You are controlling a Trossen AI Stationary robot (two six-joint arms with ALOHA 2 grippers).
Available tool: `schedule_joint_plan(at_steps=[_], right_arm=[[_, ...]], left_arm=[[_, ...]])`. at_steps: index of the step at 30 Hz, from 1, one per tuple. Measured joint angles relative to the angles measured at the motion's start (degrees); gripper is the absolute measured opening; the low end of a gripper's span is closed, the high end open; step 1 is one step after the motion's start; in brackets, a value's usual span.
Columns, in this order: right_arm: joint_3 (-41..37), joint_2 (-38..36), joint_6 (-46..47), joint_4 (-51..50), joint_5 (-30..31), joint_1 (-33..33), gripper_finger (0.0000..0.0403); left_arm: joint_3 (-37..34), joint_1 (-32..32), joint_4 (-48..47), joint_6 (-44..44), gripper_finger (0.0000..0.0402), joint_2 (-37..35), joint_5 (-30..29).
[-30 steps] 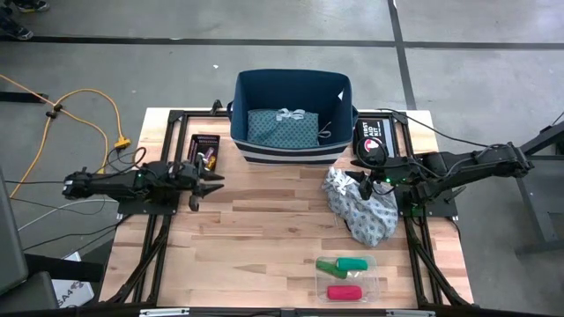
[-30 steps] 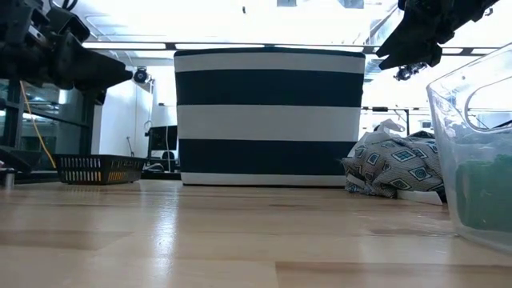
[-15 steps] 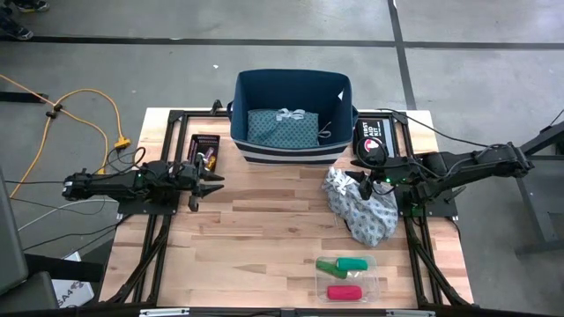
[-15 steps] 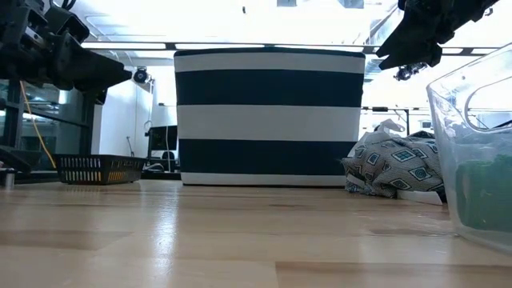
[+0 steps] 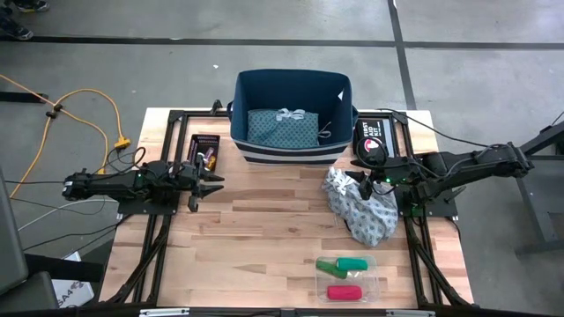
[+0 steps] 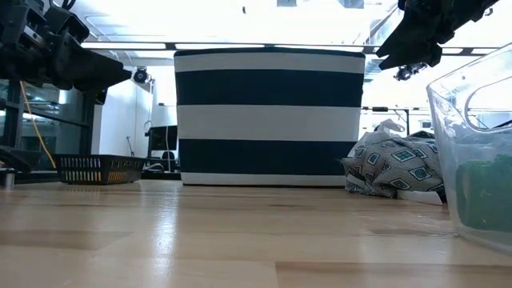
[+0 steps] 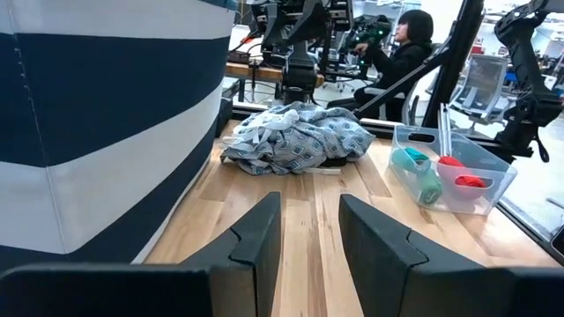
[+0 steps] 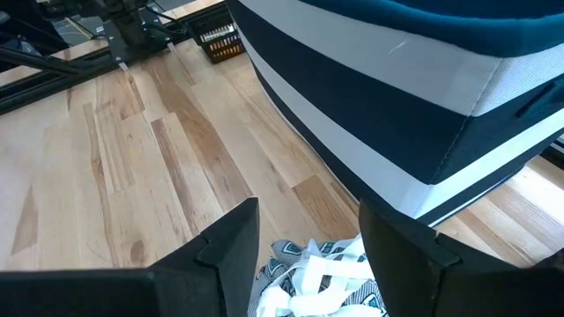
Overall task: Pick & Place Medicine items
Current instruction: Put the grey patient gown into the laundry bin
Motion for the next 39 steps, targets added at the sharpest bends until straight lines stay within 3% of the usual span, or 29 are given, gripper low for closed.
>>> schedule_joint_plan(at_steps=[39], right_arm=[[0.0, 0.0, 0.0, 0.0, 0.0, 0.0, 0.0184]], left_arm=[[0.0, 0.0, 1.8, 0.3, 0.0111, 0.0, -0.1]])
